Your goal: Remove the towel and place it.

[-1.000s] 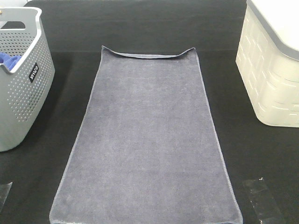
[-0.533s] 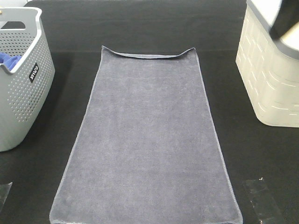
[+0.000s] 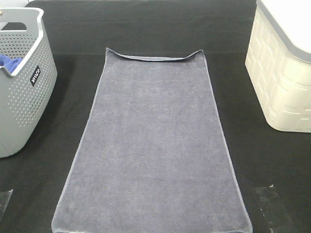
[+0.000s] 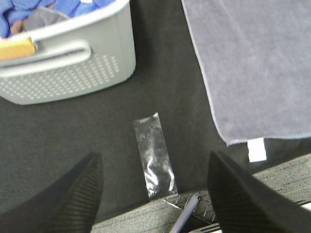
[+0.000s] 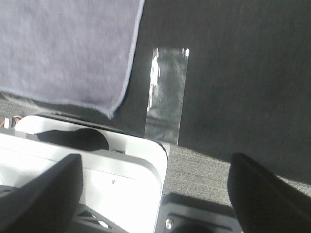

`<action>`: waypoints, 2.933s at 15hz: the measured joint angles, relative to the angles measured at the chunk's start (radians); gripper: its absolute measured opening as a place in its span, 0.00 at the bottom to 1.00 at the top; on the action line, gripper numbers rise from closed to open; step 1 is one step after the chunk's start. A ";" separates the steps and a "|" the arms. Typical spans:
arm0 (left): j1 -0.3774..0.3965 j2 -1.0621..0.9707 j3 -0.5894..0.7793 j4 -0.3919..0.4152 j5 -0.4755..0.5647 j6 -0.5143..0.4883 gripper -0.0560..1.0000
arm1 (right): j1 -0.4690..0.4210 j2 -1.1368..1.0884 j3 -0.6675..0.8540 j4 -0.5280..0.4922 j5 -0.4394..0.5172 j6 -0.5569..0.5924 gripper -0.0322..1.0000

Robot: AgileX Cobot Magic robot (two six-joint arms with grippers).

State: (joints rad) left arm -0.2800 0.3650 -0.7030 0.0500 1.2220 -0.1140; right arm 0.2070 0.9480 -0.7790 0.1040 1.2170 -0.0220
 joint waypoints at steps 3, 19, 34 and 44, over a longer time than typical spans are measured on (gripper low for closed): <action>0.000 -0.113 0.114 -0.065 0.000 0.064 0.63 | 0.000 -0.166 0.118 0.000 -0.022 -0.003 0.78; 0.000 -0.131 0.184 -0.246 -0.155 0.327 0.63 | 0.000 -0.723 0.271 0.003 -0.145 -0.104 0.78; 0.194 -0.238 0.184 -0.246 -0.159 0.328 0.63 | 0.000 -0.745 0.271 0.012 -0.145 -0.104 0.78; 0.271 -0.370 0.184 -0.244 -0.159 0.328 0.63 | -0.146 -0.850 0.271 0.031 -0.145 -0.104 0.78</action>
State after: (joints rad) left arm -0.0090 -0.0050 -0.5190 -0.1940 1.0630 0.2140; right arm 0.0610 0.0980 -0.5080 0.1350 1.0720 -0.1260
